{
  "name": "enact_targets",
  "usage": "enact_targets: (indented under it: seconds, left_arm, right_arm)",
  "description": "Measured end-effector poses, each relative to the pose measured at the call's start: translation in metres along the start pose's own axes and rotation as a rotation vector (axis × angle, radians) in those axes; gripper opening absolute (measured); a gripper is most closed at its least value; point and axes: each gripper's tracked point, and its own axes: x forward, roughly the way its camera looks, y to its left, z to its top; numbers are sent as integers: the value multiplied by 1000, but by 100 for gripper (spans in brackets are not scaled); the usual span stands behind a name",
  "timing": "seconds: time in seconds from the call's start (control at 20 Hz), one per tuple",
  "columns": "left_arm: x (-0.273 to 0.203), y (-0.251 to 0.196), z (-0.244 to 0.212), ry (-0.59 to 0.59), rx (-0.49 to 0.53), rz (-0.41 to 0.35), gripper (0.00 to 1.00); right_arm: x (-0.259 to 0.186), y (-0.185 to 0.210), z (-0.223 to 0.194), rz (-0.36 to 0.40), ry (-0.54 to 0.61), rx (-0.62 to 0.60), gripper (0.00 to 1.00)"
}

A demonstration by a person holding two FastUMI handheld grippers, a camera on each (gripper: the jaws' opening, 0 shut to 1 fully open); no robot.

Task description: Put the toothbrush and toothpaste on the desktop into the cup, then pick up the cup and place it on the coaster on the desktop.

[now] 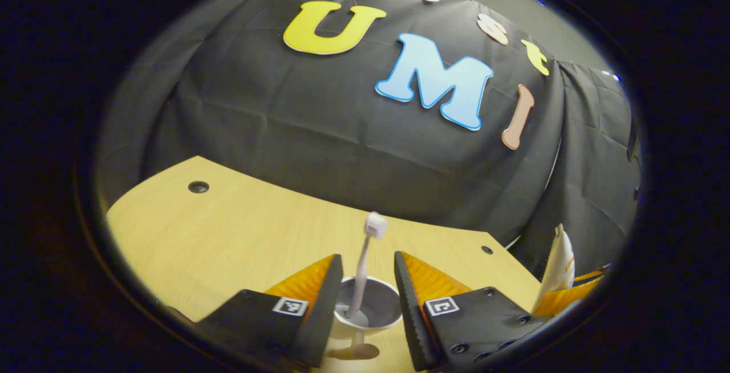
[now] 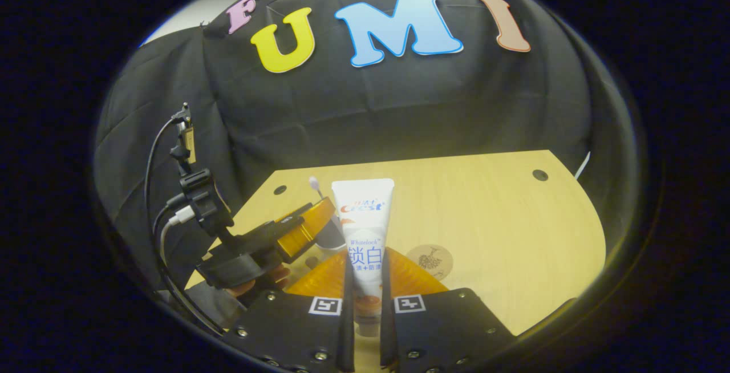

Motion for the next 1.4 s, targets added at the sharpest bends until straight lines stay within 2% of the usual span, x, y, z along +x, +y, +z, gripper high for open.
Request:
enact_targets:
  seconds: [0.1, 0.15, 0.2, 0.45, 0.6, 0.85, 1.1, 1.4]
  left_arm:
    - [-9, 8, 1, 5, -14, 21, 76]
    - [-16, 12, 3, 5, -22, 29, 77]
    - [-24, 15, 4, 7, -25, 43, 92]
    - [-62, 25, 4, 45, -35, 76, 93]
    - [-81, 18, 1, 59, -71, 41, 93]
    - [-91, 17, -5, 76, -49, 12, 94]
    - [-101, 28, -12, 103, -97, 9, 94]
    - [-109, 51, -16, 116, -100, 37, 94]
  right_arm:
    - [7, 5, 6, 14, -12, -14, 19]
    - [10, 9, 10, 24, -18, -17, 19]
    - [15, 12, 13, 33, -25, -19, 19]
    - [42, 28, 42, 75, -100, -19, 18]
    - [65, 38, 59, 99, -145, 15, 18]
    - [101, 56, 75, 115, -190, 17, 18]
    - [139, 65, 63, 86, -177, -61, 18]
    - [156, 62, 42, 38, -132, -135, 21]
